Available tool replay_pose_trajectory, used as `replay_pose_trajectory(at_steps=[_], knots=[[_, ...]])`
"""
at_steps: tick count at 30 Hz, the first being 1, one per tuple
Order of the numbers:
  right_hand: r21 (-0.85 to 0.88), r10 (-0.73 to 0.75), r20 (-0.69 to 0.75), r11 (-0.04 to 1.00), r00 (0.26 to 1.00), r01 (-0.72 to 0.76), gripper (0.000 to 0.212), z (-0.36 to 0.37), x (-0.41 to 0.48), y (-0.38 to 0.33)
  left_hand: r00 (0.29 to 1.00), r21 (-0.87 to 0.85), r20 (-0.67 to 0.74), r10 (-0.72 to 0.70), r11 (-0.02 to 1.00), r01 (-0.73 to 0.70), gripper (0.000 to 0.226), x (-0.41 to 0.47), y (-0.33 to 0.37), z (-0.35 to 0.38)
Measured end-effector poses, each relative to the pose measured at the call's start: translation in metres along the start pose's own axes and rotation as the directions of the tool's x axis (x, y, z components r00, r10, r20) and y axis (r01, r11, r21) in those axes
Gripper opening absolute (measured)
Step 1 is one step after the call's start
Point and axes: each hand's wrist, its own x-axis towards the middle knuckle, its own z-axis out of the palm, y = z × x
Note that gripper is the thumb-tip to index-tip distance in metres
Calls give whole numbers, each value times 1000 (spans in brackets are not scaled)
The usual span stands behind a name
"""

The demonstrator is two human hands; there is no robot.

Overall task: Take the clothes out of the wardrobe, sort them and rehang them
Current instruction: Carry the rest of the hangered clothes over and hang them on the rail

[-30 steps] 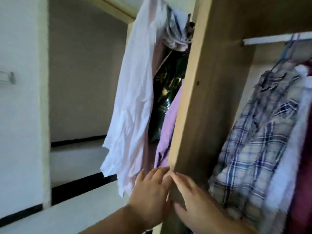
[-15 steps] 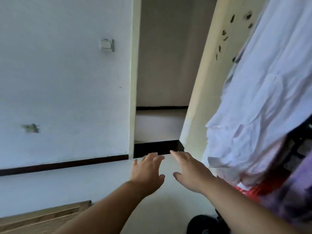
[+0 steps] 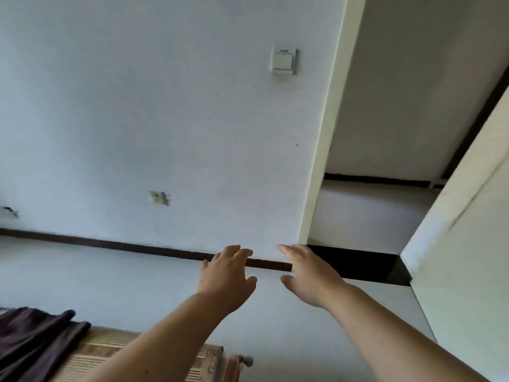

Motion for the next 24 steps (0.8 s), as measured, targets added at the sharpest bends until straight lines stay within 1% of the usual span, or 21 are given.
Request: replay_pose_trajectory(at_steps=[3,6,11,13,16,21,24], knots=[[-3,-74,59,997,996,74,63,1,56,8,997,17,-23,-74,997,75,58,38,-14,2],[-52,-165,115,984,980,172,61,-9,122,18,985,27,-82,-150,988,152,56,90,-24,-3],[-136,-310,211,930,927,341,61,-53,238,23,939,-17,-151,-310,950,311,54,173,-23,-16],[-122,-373,227,906,900,406,60,-65,280,17,911,-44,-174,-373,928,371,54,201,-24,-19],[-100,-445,270,869,854,484,60,-63,329,-1,873,-80,-179,-454,891,447,54,225,-33,-21],[-64,-564,353,782,747,620,59,-28,390,-44,785,-107,-201,-585,810,576,56,246,-78,-28],[-36,-614,394,733,684,679,59,1,429,-83,724,-139,-214,-656,754,642,56,257,-121,-31]])
